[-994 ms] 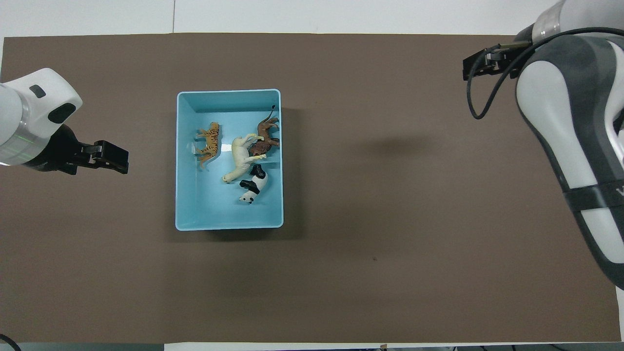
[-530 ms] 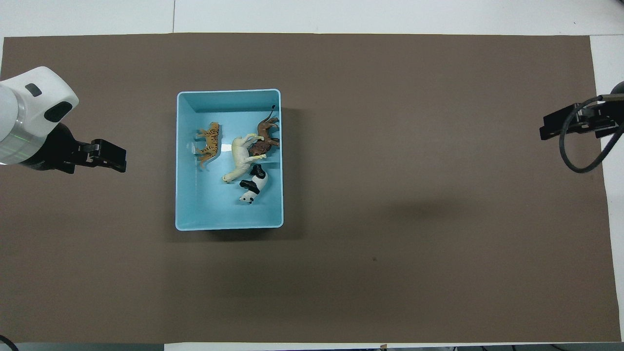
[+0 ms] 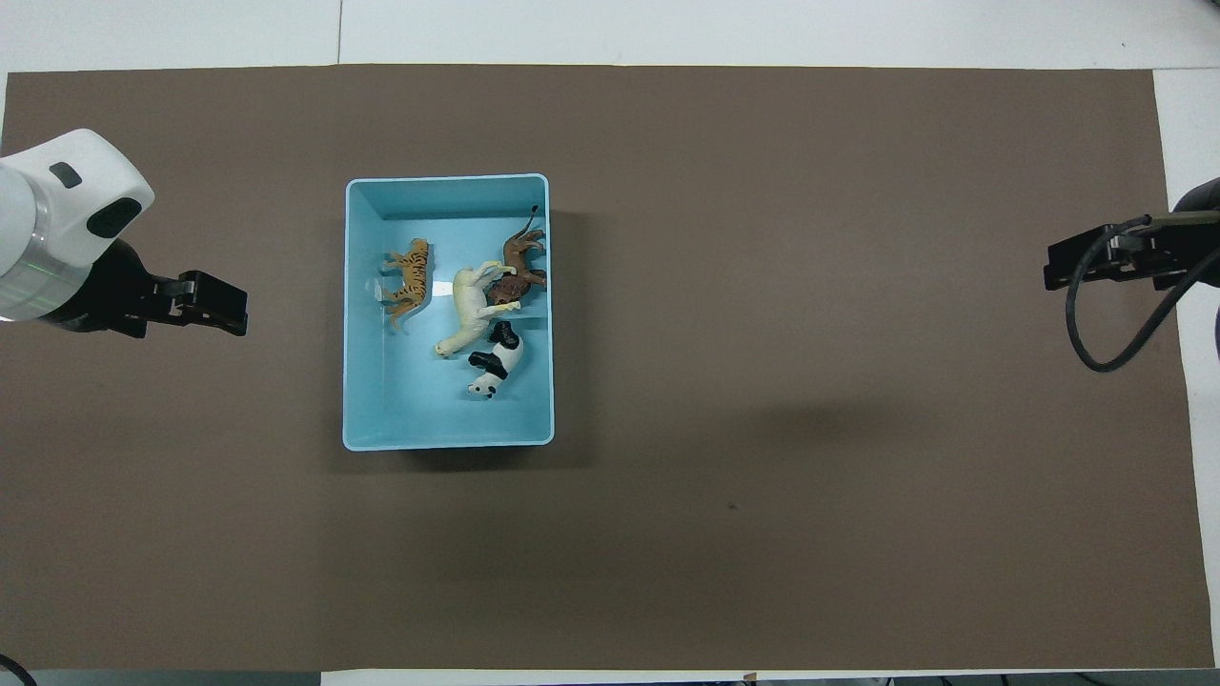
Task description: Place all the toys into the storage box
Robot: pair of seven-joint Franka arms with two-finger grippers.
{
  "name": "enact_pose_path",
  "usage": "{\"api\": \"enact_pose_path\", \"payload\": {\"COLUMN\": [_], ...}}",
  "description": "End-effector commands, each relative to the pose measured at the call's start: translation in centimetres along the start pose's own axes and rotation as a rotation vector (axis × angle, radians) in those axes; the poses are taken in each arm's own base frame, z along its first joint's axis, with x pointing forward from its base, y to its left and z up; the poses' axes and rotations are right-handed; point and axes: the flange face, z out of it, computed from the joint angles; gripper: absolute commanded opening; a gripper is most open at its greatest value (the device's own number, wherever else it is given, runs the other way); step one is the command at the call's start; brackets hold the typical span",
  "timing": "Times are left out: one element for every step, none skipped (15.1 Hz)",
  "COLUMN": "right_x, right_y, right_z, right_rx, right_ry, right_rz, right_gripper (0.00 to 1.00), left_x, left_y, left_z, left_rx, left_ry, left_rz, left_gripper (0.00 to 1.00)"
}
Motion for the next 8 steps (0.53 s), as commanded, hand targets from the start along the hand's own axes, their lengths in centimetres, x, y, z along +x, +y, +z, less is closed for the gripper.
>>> {"api": "enact_pose_path", "payload": {"right_x": [-0.70,-0.70,-0.71,-0.71,-0.71,-0.72,-0.72,-0.72], "right_y": [0.29,0.36,0.33,0.37,0.41,0.45,0.43,0.43], "right_z": [-0.20,-0.20,-0.19,-0.19,-0.19,-0.24,-0.32,-0.32], "right_rx": [0.000,0.002,0.005,0.010,0.014,0.019,0.020,0.020], "right_ry": [0.014,0.014,0.012,0.012,0.012,0.012,0.014,0.014], "right_rz": [0.021,0.024,0.024,0.026,0.029,0.031,0.030,0.028], "right_gripper": [1.00,1.00,1.00,1.00,1.00,1.00,1.00,1.00], "left_x": [0.11,0.11,0.06,0.11,0.12,0.13,0.11,0.10], "left_y": [-0.10,-0.12,-0.03,-0.12,-0.02,-0.10,-0.19,-0.10], "left_z": [-0.46,-0.46,-0.54,-0.46,-0.47,-0.41,-0.43,-0.43], "left_rx": [0.000,0.002,0.002,0.002,0.000,0.000,0.000,0.000], "left_ry": [0.015,0.015,0.016,0.015,0.016,0.016,0.018,0.018], "left_rz": [0.012,0.012,0.014,0.012,0.012,0.012,0.011,0.012], "left_gripper": [1.00,1.00,1.00,1.00,1.00,1.00,1.00,1.00]}}
